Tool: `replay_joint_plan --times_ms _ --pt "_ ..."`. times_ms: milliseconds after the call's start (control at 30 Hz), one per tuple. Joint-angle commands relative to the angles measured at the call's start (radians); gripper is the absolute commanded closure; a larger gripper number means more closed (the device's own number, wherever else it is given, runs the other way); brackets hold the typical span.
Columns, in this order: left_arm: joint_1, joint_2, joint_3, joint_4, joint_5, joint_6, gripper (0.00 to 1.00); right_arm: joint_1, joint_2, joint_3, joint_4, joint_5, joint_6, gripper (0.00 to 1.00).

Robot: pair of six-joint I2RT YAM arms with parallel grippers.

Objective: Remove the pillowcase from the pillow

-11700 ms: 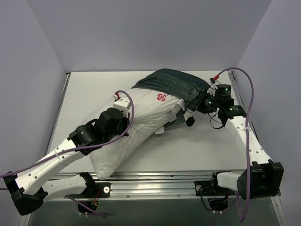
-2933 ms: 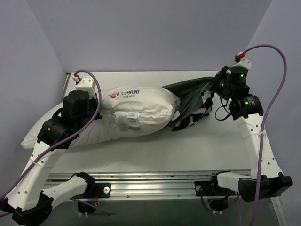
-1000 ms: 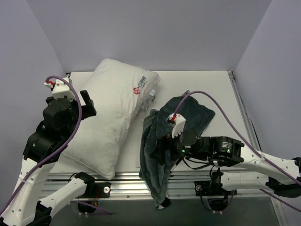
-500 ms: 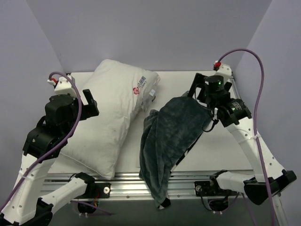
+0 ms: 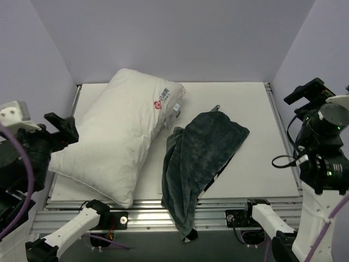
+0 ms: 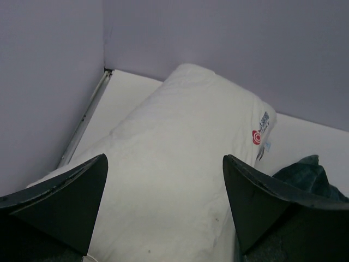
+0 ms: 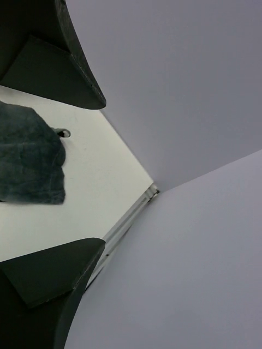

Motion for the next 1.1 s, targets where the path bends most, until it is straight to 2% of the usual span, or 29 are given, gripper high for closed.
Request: replay_joint_plan --times_ms 0,167,433,1067 --pt "0.007 -0.035 0.097 -0.019 -0.067 0.087 0.06 0.063 -0.1 0.035 0.024 0.093 -0.118 0.0" --pt "0.006 -0.1 0.117 -0.021 -0.113 0.169 0.06 0.197 -0.223 0.015 0.051 0.147 -0.212 0.0" --pt "0.006 -0.196 0.081 -0.004 -0.23 0.247 0.06 0.271 -0.432 -0.091 0.136 0.15 -0.309 0.0" --pt "0.006 -0.223 0.03 0.025 -0.251 0.247 0.06 0.304 -0.446 -0.146 0.168 0.174 -0.315 0.01"
